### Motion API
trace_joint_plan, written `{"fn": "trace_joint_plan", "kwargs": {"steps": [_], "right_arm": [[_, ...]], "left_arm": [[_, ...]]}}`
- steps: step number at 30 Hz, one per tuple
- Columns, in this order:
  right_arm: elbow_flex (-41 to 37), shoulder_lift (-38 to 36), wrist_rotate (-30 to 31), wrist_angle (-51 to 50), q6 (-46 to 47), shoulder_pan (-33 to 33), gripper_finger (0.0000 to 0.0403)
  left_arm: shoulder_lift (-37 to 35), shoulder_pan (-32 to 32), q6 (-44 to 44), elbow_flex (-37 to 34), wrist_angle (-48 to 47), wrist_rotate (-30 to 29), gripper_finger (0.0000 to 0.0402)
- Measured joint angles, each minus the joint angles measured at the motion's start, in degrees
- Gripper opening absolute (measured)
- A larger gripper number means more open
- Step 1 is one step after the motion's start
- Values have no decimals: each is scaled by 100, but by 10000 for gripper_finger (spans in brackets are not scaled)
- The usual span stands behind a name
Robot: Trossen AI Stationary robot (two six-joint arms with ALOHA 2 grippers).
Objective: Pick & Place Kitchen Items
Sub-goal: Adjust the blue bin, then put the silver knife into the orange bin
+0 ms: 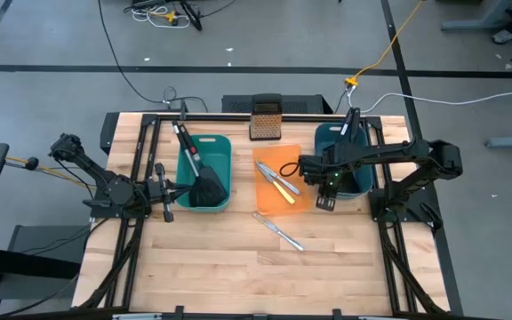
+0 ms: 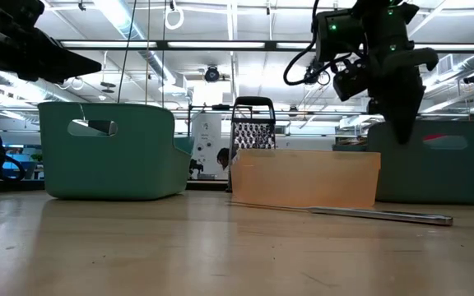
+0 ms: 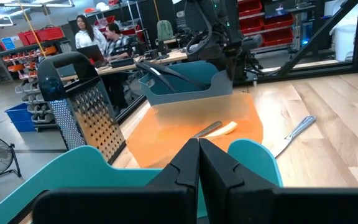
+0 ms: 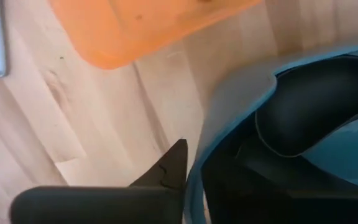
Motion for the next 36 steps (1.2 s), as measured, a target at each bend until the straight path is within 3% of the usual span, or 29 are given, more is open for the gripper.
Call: {"fn": "trace_joint_plan", "kwargs": {"steps": [12, 18, 23, 29, 33, 36], "right_arm": [[0, -83, -139, -99, 88, 0, 189], [264, -546, 200, -127, 167, -2, 213], [782, -1072, 957, 53, 612, 91, 212], [861, -1494, 1666, 1606, 1143, 1239, 201], [850, -1182, 2728, 2141, 1738, 2427, 198], [848, -805, 2941, 2666, 2160, 3049, 196]], "left_arm": [[1, 0, 0, 0, 1, 0, 16], [2, 0, 0, 0, 2, 0, 16], [1, 0, -2, 0, 2, 0, 16], [1, 0, -2, 0, 2, 0, 16], [1, 0, -41, 0, 3, 1, 16], [2, 2, -50, 0, 4, 2, 16]]}}
